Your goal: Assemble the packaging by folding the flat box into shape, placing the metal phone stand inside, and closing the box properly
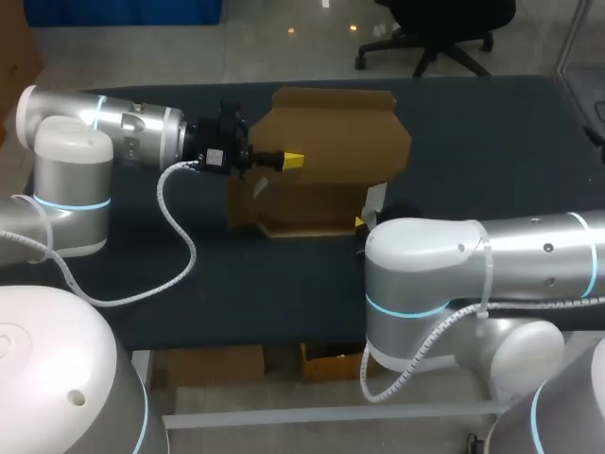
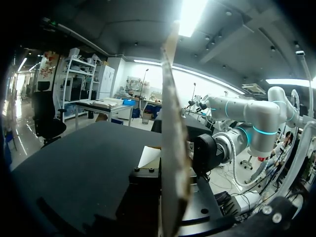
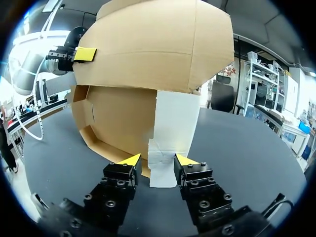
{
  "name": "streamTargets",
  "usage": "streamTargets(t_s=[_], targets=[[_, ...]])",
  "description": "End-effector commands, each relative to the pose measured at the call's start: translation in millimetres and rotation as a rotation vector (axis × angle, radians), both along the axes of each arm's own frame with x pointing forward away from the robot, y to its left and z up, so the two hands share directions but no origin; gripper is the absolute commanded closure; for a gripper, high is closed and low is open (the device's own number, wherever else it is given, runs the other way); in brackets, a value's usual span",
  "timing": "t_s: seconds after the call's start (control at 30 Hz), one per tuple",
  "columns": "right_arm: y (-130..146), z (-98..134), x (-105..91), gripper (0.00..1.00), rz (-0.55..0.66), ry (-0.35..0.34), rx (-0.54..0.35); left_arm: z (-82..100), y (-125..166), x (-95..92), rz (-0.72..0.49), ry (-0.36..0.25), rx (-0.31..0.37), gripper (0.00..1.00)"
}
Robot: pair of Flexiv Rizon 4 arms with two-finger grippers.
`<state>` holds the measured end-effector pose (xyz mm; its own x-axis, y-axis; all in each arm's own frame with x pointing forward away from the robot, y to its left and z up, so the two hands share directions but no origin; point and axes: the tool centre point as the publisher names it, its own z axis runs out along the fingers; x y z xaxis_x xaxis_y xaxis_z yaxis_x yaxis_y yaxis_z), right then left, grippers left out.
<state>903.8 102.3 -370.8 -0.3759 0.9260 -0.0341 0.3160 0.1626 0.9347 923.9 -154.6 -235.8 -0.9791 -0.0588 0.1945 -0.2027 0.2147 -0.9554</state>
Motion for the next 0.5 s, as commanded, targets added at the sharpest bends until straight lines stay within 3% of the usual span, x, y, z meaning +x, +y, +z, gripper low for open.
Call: streamTargets(t_s=[0.03, 0.5], targets=[[8, -1, -1.6, 0.59, -0.052, -0.014, -0.014, -2.3, -1, -0.7, 0.001, -0.002, -0.002, 1.00], [-1, -3, -23.7, 0.56, -0.059, -0.013, -0.015, -2.3, -1, -0.7, 0.001, -0.002, -0.002, 1.00]])
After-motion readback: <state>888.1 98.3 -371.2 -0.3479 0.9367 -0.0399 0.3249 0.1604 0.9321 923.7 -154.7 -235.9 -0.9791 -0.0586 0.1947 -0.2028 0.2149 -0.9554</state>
